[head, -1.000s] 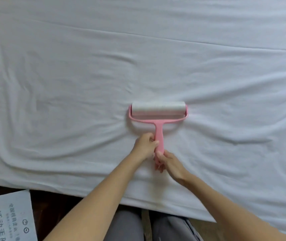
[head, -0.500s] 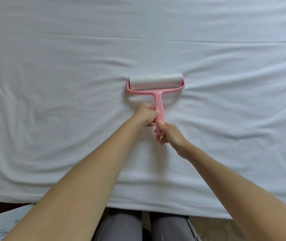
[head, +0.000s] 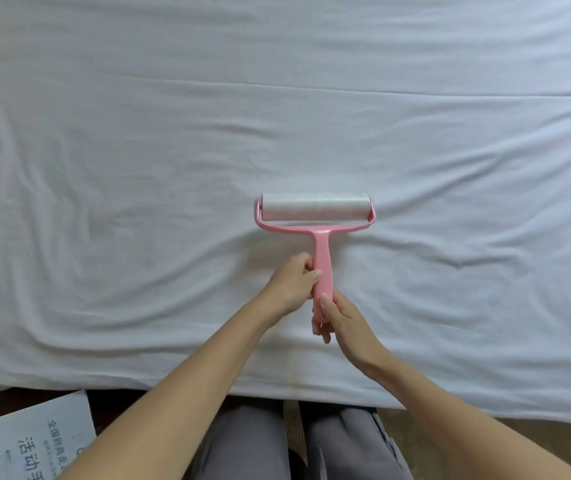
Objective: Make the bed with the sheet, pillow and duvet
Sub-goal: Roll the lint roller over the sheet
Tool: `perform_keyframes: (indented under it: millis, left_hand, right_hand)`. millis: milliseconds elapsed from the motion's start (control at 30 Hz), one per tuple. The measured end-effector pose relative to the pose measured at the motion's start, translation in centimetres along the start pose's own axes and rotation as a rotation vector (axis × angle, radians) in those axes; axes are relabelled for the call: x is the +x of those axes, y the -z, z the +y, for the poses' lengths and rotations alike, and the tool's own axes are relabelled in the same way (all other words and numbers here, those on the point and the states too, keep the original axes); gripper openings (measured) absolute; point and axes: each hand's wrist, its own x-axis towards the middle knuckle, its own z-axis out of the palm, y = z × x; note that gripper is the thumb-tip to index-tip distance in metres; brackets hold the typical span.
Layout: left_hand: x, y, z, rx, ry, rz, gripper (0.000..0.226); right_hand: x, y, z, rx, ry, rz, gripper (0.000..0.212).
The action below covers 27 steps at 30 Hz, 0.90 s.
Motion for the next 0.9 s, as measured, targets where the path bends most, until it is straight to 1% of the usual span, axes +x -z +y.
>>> perform_keyframes:
  millis: [133,233,333,467,567,700,900]
  left_hand:
    - [0.8,3.8,1.7,-0.056,-0.075,0.108,0.011]
    - [2.8,7.6,2.9,-0.116,-0.094,0.185,0.013]
    - [5.5,11.3,3.9,-0.101,-0.101,0.256,0.015]
    - [9.3,15.0,4.5,-0.063,-0.074,0.314,0.021]
    - [11.3,16.5,3.8,-0.048,-0.006,0.305,0.017]
    - [12.0,15.9,1.8,-0.126,0.046,0.214,0.022]
    - [10.1,13.1,-1.0,-0.178,0.059,0.145,0.016]
  right_hand:
    - [3.0,-0.9,-3.3,-0.021,0.053,-0.015,0.027]
    - [6.7,-2.2,-6.3,-0.058,0.080,-0.001,0.029]
    - [10.8,-3.5,-8.9,-0.081,0.111,0.026,0.030]
    - [15.4,-5.0,-11.4,-0.075,0.087,0.042,0.029]
    - [17.8,-5.6,-11.5,-0.050,0.011,0.021,0.023]
    - [19.1,-5.7,-9.3,-0.031,-0.111,0.017,0.018]
    - [16.8,-5.8,-6.1,-0.029,-0.147,0.026,0.026]
